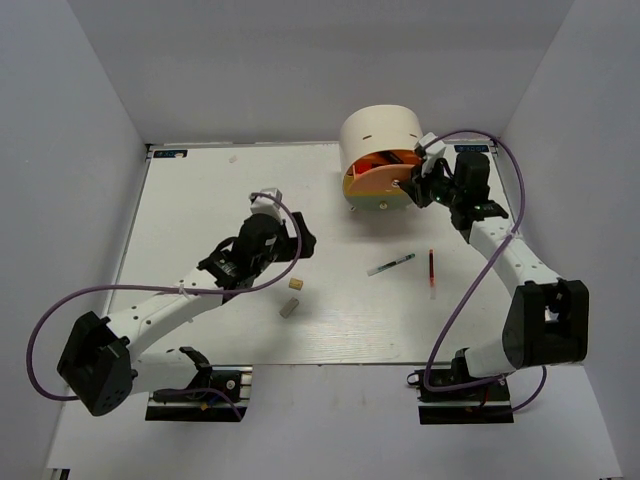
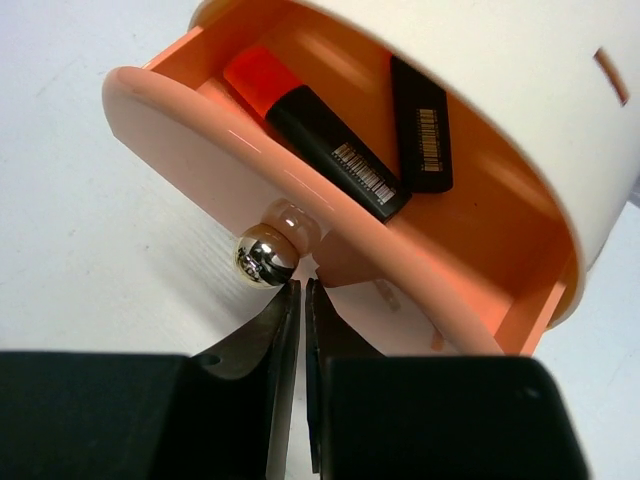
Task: Sort the stationery into containers
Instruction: Close the drawer at the center of the board.
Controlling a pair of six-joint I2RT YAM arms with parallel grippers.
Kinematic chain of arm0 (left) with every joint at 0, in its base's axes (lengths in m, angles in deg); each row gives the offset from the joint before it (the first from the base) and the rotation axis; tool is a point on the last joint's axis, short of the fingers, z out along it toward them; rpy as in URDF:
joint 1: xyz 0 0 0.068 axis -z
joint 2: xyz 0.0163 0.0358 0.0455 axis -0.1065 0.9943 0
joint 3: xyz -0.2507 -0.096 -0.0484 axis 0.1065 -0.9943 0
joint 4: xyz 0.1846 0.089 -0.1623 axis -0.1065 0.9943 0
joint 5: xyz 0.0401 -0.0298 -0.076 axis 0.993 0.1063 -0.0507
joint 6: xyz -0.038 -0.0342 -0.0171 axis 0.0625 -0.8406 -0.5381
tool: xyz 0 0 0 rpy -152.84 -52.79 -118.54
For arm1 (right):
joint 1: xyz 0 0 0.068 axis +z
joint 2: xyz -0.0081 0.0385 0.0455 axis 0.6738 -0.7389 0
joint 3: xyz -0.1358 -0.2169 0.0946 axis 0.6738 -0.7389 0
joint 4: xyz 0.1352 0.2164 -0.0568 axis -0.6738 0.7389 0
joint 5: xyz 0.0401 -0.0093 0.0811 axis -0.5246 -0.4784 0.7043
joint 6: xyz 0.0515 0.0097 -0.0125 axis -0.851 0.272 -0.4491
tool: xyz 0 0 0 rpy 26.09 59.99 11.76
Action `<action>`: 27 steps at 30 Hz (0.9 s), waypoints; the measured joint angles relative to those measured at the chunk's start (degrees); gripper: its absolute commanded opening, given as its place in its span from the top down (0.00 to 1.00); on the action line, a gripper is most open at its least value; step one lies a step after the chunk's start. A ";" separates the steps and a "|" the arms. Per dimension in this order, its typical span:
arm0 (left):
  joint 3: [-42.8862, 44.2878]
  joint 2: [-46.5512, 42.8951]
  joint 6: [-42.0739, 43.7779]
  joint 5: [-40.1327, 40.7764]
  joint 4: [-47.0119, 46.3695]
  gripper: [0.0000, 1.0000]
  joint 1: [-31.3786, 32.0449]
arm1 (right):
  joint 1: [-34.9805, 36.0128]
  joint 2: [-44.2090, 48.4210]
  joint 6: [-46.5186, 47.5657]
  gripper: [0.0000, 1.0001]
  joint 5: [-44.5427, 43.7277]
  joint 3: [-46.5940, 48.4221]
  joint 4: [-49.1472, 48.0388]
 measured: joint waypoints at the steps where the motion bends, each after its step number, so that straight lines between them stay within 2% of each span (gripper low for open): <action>1: -1.25 -0.11 -1.27 0.00 1.20 0.00 0.00 | 0.00 -0.48 0.17 0.89 -0.15 0.55 0.02; 9: -2.84 -0.13 -6.36 -0.26 6.73 0.00 0.00 | 0.00 -5.03 0.48 0.87 -1.33 5.31 -0.28; 27: -4.13 2.05 -9.05 -2.93 8.66 0.00 0.00 | 0.07 -10.12 -0.13 0.79 -3.63 9.46 -1.62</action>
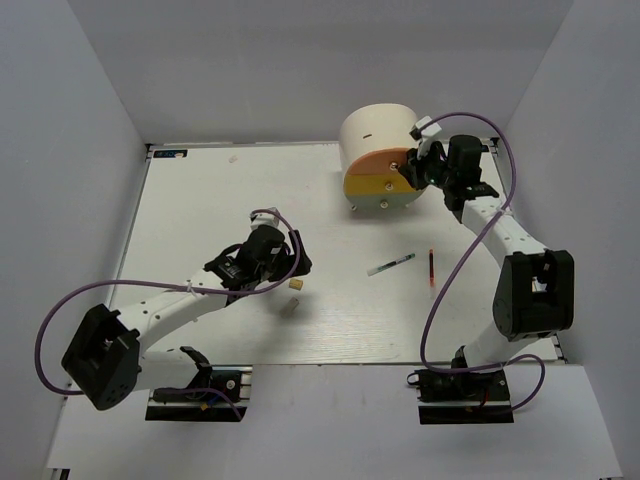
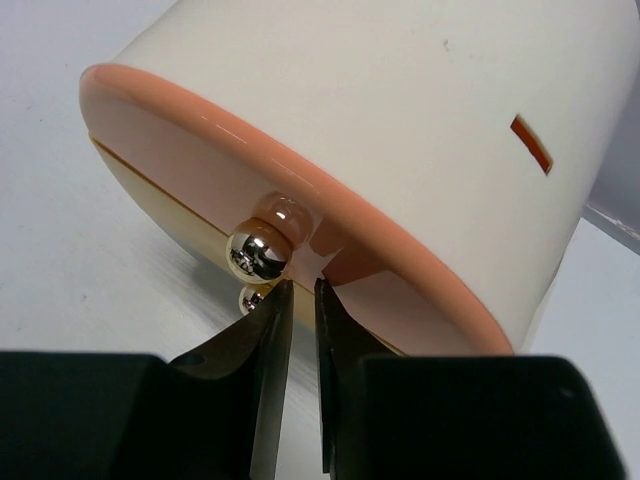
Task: Sort the stationery into containers
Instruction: Close the drawer at the center of the board.
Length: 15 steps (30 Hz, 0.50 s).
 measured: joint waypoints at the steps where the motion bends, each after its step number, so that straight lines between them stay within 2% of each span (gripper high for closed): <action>1: -0.17 0.13 0.00 -0.07 0.02 0.00 0.00 | 0.00 -0.17 -0.07 0.79 -0.11 0.11 0.00; 9: -0.50 1.16 -0.48 -0.17 0.70 0.00 0.00 | -0.02 -0.50 -0.87 0.79 0.02 0.00 -0.04; 12: -0.57 1.16 -0.61 -0.20 0.70 0.00 0.00 | 0.00 0.94 -2.08 0.71 1.18 -2.43 -0.26; 13: -0.57 1.16 -0.61 -0.22 0.76 0.00 0.00 | 0.00 1.84 -2.84 0.63 1.57 -3.93 -0.24; 15: -0.59 1.16 -0.61 -0.24 0.85 0.00 0.00 | 0.00 2.95 -4.70 0.57 1.99 -5.99 -0.26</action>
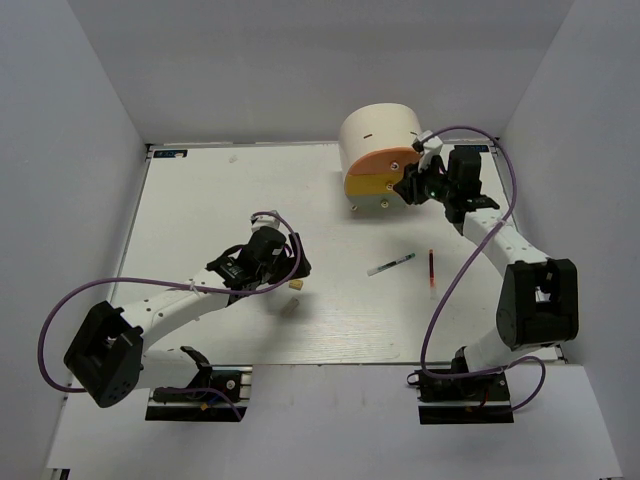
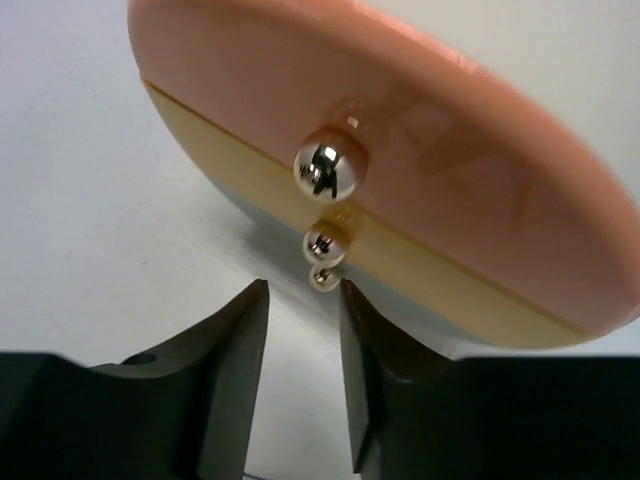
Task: Sort the stationery into containers
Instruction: Close the drawer at the center of the board, then open the drawer at the center of the board.
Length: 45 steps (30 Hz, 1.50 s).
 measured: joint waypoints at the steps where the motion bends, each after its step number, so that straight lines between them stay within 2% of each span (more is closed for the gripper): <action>1: 0.00 0.04 0.00 -0.07 0.00 0.00 0.00 | 0.00 0.39 -1.03 0.56 0.15 -0.92 0.02; 4: 0.00 0.24 0.00 -0.31 0.02 0.00 0.00 | 0.00 1.07 -4.94 0.52 0.39 -3.32 -0.44; 8: 0.00 0.94 0.00 -0.52 0.07 0.00 0.00 | 0.00 1.20 -12.11 0.52 0.07 -6.40 -1.77; 12: -0.02 1.14 0.00 -0.57 0.33 0.00 0.00 | -0.02 1.14 -22.25 0.52 -1.40 -8.98 -4.61; 16: -0.02 1.14 -0.22 -0.55 0.68 0.00 0.00 | 0.00 1.05 -33.42 0.45 -4.09 -12.04 -9.70; 23: -0.04 1.14 -0.72 -0.55 1.60 0.00 0.00 | 0.09 -1.95 -46.93 0.45 -7.45 -12.96 -15.89; 28: -0.26 1.14 -0.92 -0.50 1.75 0.00 0.00 | 0.04 -4.87 -50.49 0.45 -8.72 -12.13 -18.88; 40: -0.50 1.31 -0.92 -0.50 2.23 0.00 0.00 | 0.04 -8.35 -52.33 0.45 -9.62 -9.70 -23.85; 45: -0.50 2.47 -0.94 -0.50 2.23 0.00 0.00 | 0.04 -9.44 -53.07 0.54 -9.99 -9.29 -24.30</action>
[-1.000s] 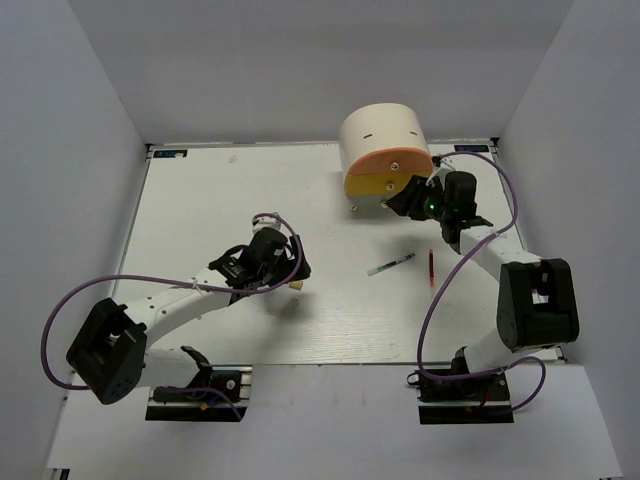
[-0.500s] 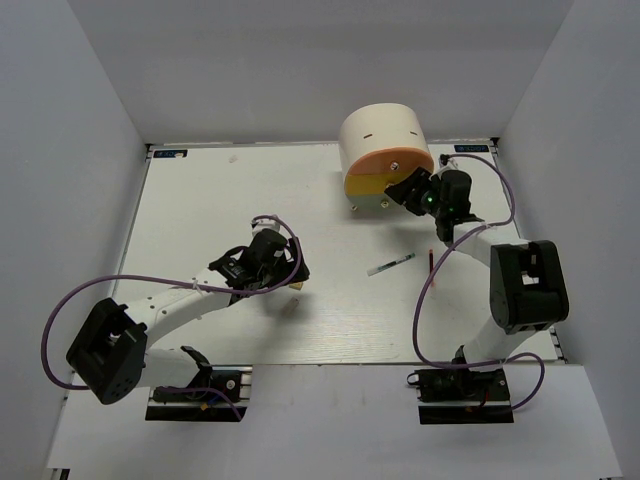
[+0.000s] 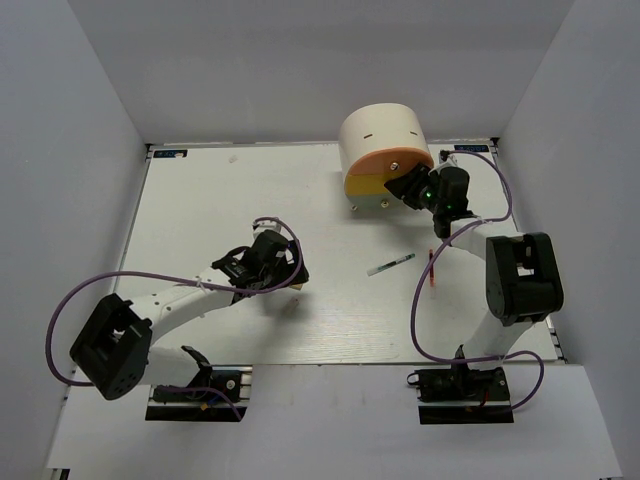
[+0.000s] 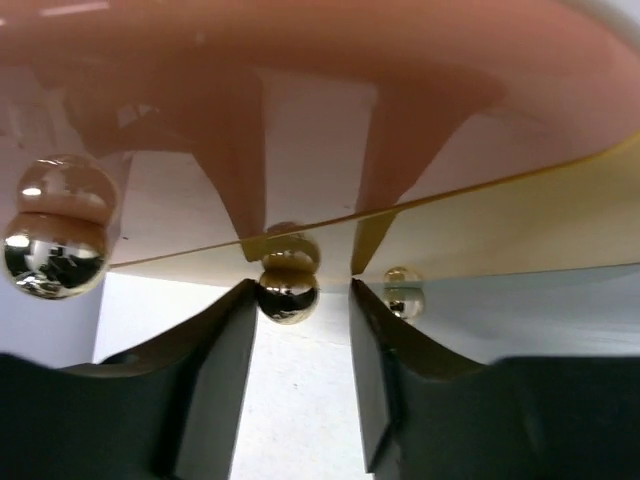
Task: Sort the stationery into containers
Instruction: Open the drawer at the center of the board.
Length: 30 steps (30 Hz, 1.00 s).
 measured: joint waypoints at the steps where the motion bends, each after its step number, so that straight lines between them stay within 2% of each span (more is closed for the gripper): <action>1: 0.00 0.26 0.00 0.00 0.04 0.00 0.00 | 0.00 -0.15 -0.37 0.57 0.13 0.00 -0.39; 2: 0.00 0.48 0.00 0.00 0.02 0.00 0.00 | 0.07 -0.22 -0.35 0.62 0.11 0.02 -0.74; 6: 0.00 1.09 0.00 0.00 0.37 0.00 0.00 | 0.11 -0.37 -0.85 0.74 0.59 0.15 -1.60; 9: 0.00 2.03 0.00 0.00 0.35 0.00 0.00 | 0.09 -0.46 -0.92 0.77 0.74 0.15 -1.84; 16: 0.28 4.66 0.11 0.02 -0.11 0.00 0.00 | 0.00 0.48 -0.94 0.78 1.20 -2.32 -4.11; 23: 2.60 9.68 1.25 0.11 -0.76 0.02 0.00 | -0.04 7.34 -1.16 0.78 2.05 -10.21 -5.25; 30: 5.97 14.32 3.78 0.26 -0.48 0.13 0.20 | -0.07 11.13 -1.42 0.78 2.34 -13.88 -4.92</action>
